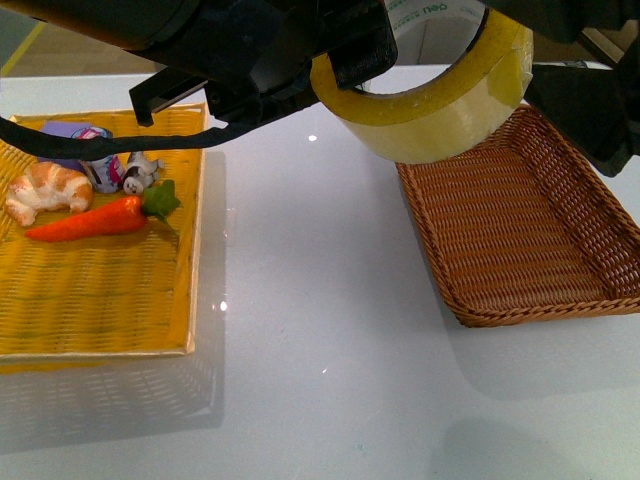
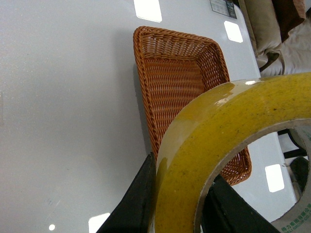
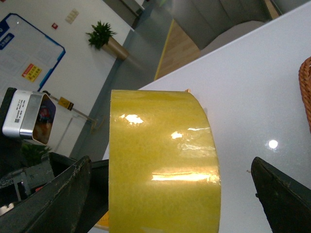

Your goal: Move tape to another basket

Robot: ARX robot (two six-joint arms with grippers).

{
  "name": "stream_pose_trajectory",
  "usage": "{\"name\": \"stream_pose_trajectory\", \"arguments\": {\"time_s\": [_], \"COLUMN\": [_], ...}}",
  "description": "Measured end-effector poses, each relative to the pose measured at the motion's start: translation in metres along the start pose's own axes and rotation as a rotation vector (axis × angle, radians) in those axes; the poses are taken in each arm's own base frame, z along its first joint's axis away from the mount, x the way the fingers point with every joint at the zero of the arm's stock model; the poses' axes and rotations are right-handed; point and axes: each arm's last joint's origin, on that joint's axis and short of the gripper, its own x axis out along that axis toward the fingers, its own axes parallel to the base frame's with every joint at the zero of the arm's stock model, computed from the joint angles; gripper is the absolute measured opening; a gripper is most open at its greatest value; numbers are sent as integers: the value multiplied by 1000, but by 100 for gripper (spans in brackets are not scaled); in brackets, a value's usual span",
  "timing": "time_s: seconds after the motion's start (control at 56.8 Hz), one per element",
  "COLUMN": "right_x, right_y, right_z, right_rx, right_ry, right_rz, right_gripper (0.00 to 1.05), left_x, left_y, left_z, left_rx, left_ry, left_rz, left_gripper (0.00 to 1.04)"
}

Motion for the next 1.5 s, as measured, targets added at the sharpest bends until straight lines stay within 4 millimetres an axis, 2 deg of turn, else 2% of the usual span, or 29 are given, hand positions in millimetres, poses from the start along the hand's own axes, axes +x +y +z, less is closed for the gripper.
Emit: {"name": "stream_pose_trajectory", "arguments": {"time_s": [0.264,0.563,0.616,0.915,1.038,1.074,1.25,1.285,1.355,1.443,1.496], "right_x": [13,14,14,11,5,4,-5,-6,-8,-12,-14], "right_y": [2,5,5,1,-3,-4,-15,-17,-21,-29,-35], "right_z": [2,1,1,3,7,8,10,12,14,21,25], "right_rx": [19,41,41,61,79,81,101,105,108,116,120], "right_ry": [-16,-21,-22,-41,-63,-65,-84,-88,-92,-116,-135], "right_rz": [-3,-2,0,-34,-47,-52,-81,-88,-90,-103,-116], "right_gripper": [94,48,47,46,46,46,46,46,46,46,46], "left_x": [0,0,0,-10,-27,-31,-54,-63,-84,-122,-133], "left_y": [0,0,0,-1,7,9,25,34,52,81,89], "left_z": [0,1,1,6,12,14,30,32,29,21,15], "left_rx": [-3,-13,-17,-18,-20,-21,-12,62,157,322,356], "left_ry": [4,5,6,-65,-127,-141,-287,-481,-662,-749,-754], "left_rz": [-6,-17,-20,-45,-51,-55,-39,69,220,376,395], "left_gripper": [16,16,17,63,93,97,94,87,76,57,49]}}
